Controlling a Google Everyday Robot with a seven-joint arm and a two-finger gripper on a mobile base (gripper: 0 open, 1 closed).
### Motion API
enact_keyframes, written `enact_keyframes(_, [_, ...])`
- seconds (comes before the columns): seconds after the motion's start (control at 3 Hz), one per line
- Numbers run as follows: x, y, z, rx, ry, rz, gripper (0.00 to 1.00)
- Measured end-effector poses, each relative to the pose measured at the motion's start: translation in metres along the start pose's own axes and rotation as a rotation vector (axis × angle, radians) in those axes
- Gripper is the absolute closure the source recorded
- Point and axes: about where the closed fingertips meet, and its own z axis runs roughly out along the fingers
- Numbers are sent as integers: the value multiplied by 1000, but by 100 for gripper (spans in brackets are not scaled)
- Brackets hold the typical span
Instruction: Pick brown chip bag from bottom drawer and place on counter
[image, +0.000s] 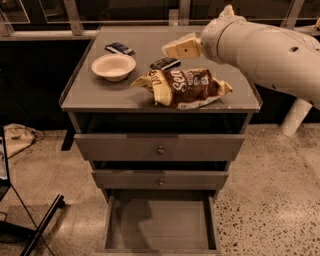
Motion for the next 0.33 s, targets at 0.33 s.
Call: enact_keyframes(0.33, [0,0,0,0,0,0,0])
